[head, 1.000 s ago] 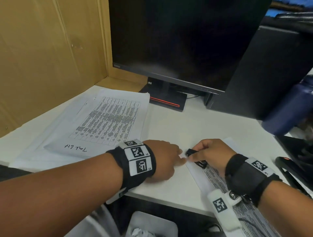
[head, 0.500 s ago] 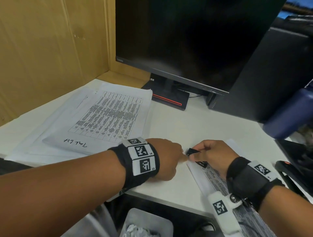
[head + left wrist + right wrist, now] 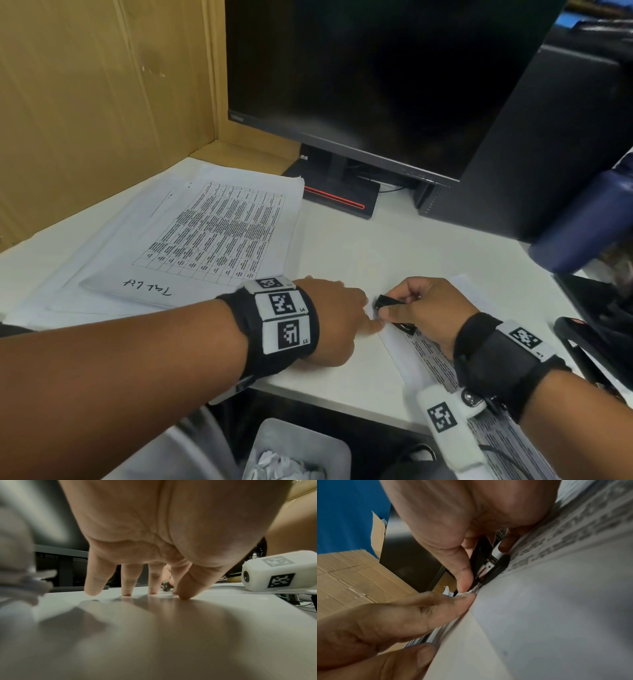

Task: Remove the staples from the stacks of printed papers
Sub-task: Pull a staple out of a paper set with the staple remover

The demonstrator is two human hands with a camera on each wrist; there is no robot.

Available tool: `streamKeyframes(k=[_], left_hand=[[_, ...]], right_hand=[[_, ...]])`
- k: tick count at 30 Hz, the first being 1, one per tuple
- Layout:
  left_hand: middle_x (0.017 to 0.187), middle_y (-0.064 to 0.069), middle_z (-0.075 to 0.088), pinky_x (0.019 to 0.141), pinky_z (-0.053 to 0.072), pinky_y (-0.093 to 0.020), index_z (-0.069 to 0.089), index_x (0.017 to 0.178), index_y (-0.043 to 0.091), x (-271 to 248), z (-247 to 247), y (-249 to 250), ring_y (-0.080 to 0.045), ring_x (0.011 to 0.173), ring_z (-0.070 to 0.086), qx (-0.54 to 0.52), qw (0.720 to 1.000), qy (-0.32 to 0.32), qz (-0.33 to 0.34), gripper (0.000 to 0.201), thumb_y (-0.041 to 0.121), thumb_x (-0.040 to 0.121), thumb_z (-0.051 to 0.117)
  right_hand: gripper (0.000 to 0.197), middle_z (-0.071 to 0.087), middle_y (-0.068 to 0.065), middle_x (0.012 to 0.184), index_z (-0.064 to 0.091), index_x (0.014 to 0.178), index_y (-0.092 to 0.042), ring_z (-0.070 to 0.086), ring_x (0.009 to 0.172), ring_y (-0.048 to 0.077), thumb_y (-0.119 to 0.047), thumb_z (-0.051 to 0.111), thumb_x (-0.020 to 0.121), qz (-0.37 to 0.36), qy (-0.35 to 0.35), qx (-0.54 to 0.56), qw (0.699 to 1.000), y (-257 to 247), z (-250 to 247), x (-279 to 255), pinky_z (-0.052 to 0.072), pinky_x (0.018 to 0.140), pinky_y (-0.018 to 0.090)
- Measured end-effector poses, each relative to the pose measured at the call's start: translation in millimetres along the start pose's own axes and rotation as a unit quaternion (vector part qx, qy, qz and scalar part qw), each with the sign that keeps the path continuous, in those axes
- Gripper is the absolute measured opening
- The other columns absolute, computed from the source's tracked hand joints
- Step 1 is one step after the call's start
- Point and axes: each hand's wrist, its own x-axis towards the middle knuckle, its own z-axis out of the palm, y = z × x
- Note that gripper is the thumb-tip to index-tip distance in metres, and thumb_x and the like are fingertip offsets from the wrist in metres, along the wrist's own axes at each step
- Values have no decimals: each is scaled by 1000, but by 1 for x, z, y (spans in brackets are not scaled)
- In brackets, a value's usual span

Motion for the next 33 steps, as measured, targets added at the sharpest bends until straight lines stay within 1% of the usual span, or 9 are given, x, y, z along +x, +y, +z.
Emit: streamKeyframes(k=[2,5,8,15,20,23,28,30,33], left_hand=[[167,5,17,116,37,-52,6,157,53,0,2,0,-26,153,23,2,1000,0,2,69,24,101,37],[169,5,13,119,34,-52,5,157,52,-1,1,2,-27,155,18,-4,1000,-3,3,67,27,103,34],[170,6,9,120,33,-52,4,157,53,-1,2,2,-26,157,12,-10,1000,-3,1,68,27,103,35],[171,8,6,123,26,-56,4,157,53,0,3,1,-25,159,-2,-24,1000,-16,2,70,24,102,36],[170,5,8,123,27,-55,6,158,50,1,1,0,-28,159,-1,-21,1000,-15,9,69,22,103,36],[171,6,5,123,25,-56,7,158,51,1,5,0,-27,160,-4,-26,999,-17,10,69,23,102,36],[172,11,-6,123,24,-57,6,157,54,1,4,0,-25,160,-5,-32,999,-9,1,70,26,102,38],[171,13,-11,124,23,-56,4,157,55,0,4,0,-25,160,-4,-32,999,-7,-1,72,24,101,38],[172,9,-2,125,22,-54,2,159,50,-2,4,2,-28,159,-1,-12,1000,-9,7,70,26,102,35]], right_hand=[[15,75,18,89,78,78,-16,62,71,25,-11,89,70,-9,-18,-13,1000,1,-1,-1,55,74,39],[15,76,15,89,78,80,-16,68,77,28,-11,88,71,-21,-31,-25,999,2,-1,-2,57,86,45],[14,76,13,86,77,80,-15,66,74,21,-11,88,72,-27,-25,-23,999,4,-1,-1,57,80,41],[14,75,20,86,77,77,-12,64,70,24,-6,88,70,-11,-14,9,1000,7,-1,1,57,80,48],[14,70,12,74,77,76,-9,59,63,17,-5,88,69,-3,4,15,1000,1,1,2,50,62,30],[15,68,2,66,76,74,-13,59,61,14,-9,90,68,-10,4,-8,1000,1,1,-1,49,60,29],[17,74,1,73,74,77,-20,65,64,12,-23,89,70,-32,-12,-157,987,-15,-6,-1,55,66,30],[17,71,-5,75,72,79,-26,65,67,10,-37,83,72,-39,-22,-272,961,-27,-8,0,52,62,25],[20,68,-10,83,70,85,-32,62,75,8,-50,71,77,-70,-31,-431,899,-41,-6,-3,50,64,26]])
